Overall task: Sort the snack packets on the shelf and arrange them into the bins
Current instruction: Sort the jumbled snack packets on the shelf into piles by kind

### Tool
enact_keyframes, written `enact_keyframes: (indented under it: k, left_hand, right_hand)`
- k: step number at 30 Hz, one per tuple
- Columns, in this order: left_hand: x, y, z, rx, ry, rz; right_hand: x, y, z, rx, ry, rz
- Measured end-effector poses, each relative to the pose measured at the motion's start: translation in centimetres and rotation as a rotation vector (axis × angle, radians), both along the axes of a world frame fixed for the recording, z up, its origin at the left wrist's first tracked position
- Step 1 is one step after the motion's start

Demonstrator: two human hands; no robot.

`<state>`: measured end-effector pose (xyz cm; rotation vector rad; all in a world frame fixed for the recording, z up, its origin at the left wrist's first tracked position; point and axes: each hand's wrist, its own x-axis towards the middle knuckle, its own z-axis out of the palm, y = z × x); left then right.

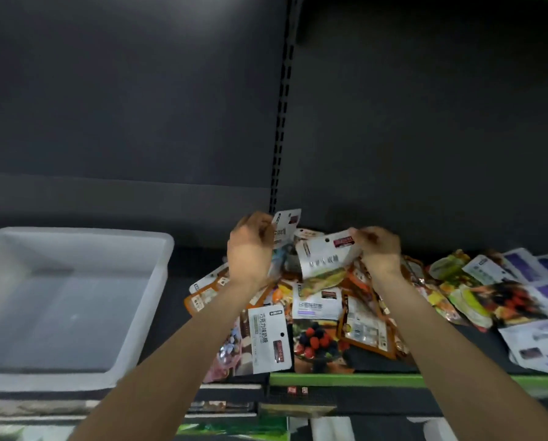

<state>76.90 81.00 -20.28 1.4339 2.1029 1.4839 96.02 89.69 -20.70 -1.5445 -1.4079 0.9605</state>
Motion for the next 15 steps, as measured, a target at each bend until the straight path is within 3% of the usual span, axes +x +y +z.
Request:
enact_keyframes:
  k: [3, 5, 10, 15]
  left_hand:
    - [5.7, 2.1, 1.6, -0.013, 0.114, 0.004]
    - [9.8, 3.4, 2.2, -0.026, 0.173, -0.033]
    - [19.8, 7.5, 2.5, -0.035, 0.231, -0.183]
    - [29.1, 11.6, 1.2, -0.109, 0.283, -0.292]
  right_hand:
    - [5.0, 0.2, 0.1, -0.156, 0.397, -0.178]
    - [8.9, 0.2, 0.1, -0.251, 0.517, -0.238]
    - [20.5, 2.4, -1.0, -0.327, 0.514, -0.407]
    - [30.3, 4.7, -2.4, -0.248, 0.49, -0.563]
